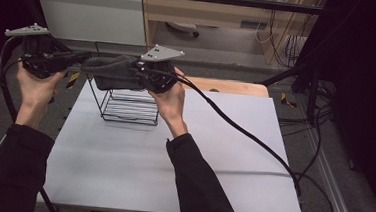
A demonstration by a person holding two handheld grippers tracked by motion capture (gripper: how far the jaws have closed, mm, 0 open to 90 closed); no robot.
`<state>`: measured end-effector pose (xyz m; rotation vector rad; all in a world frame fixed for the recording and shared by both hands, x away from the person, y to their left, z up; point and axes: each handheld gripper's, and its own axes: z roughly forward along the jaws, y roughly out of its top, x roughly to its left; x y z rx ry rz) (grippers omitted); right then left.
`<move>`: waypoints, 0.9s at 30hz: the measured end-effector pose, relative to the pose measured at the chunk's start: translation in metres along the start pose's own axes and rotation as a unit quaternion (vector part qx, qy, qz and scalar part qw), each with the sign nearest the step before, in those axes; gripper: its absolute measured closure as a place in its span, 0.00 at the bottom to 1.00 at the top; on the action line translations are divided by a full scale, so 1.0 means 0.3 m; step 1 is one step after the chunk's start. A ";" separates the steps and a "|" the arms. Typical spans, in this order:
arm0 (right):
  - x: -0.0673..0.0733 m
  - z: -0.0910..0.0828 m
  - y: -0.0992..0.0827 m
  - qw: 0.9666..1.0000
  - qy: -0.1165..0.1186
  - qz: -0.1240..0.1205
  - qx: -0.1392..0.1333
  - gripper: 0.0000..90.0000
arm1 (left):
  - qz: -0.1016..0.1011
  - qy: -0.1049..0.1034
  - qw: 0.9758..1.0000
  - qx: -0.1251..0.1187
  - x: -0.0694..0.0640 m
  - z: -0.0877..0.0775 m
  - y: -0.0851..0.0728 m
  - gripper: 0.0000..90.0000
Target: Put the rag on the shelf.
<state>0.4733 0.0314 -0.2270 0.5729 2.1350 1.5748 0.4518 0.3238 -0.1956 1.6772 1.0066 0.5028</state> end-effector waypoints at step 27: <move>-0.014 -0.002 0.028 0.998 0.037 0.045 0.016 0.96 | 0.022 -0.019 0.997 0.067 -0.002 0.061 -0.160 1.00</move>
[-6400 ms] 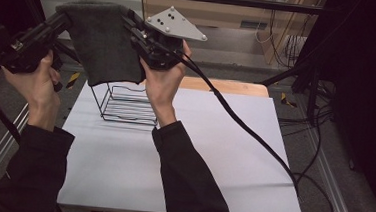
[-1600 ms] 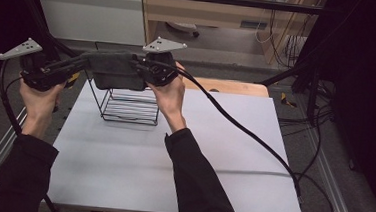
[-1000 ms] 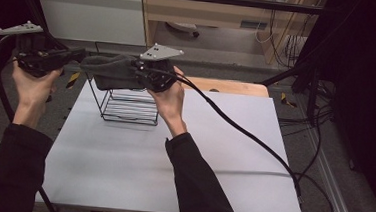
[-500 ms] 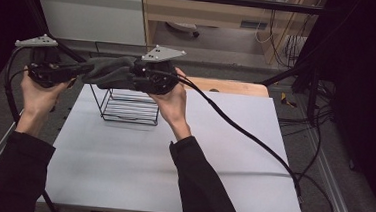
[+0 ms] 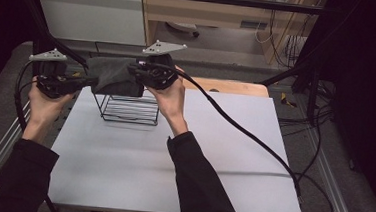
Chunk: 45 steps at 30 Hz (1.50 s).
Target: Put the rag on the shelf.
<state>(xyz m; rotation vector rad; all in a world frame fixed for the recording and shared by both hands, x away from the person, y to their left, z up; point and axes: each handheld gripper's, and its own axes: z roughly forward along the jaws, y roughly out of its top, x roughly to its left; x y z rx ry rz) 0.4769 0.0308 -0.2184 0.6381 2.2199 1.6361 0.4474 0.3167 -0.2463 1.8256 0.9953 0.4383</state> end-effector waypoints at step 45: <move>-0.022 -0.175 -0.077 0.999 -0.009 0.025 0.027 0.27 | 0.011 0.024 0.999 -0.018 -0.045 -0.070 -0.069 0.37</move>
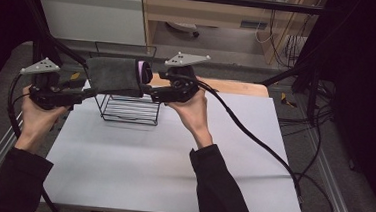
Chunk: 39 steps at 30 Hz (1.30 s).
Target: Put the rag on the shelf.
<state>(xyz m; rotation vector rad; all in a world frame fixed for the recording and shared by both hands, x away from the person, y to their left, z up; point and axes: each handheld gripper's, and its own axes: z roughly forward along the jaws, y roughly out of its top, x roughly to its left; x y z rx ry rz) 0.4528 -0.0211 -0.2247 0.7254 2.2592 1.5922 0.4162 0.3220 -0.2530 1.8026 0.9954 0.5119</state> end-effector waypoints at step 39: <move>-0.202 -0.368 -0.680 0.995 -0.030 0.084 0.045 0.00 | 0.029 -0.046 0.997 0.057 -0.185 0.205 -0.450 0.11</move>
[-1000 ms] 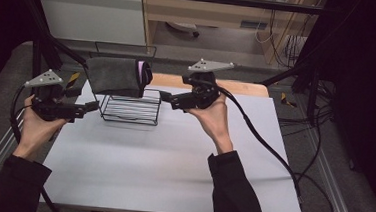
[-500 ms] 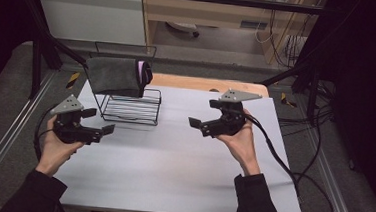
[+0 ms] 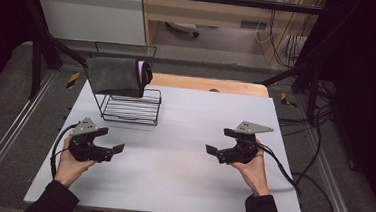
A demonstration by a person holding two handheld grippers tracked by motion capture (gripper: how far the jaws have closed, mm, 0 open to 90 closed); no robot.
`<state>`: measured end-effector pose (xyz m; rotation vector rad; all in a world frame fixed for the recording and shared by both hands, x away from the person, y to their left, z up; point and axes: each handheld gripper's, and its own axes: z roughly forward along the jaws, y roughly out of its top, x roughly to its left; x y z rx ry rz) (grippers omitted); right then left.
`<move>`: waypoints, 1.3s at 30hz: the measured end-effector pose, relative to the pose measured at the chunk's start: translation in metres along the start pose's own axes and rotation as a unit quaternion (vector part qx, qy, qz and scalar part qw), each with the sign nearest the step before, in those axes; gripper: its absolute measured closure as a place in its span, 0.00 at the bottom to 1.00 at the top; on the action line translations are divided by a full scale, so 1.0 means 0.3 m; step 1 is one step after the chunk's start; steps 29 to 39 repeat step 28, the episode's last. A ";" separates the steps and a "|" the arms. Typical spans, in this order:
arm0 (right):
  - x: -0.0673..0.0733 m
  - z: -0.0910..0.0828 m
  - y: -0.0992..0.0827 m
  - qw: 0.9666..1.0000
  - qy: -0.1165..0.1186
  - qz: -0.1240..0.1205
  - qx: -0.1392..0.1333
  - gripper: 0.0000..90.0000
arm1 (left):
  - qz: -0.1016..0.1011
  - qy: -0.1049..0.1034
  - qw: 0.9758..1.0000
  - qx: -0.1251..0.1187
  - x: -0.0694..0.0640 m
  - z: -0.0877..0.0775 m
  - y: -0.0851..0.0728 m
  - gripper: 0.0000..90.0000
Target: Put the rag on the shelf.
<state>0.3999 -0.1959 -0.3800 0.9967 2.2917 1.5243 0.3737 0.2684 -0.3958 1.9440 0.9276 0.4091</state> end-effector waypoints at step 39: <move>-0.114 -0.135 -0.298 0.999 -0.026 0.032 0.032 0.00 | 0.011 -0.017 0.999 0.051 -0.003 0.037 -0.137 0.10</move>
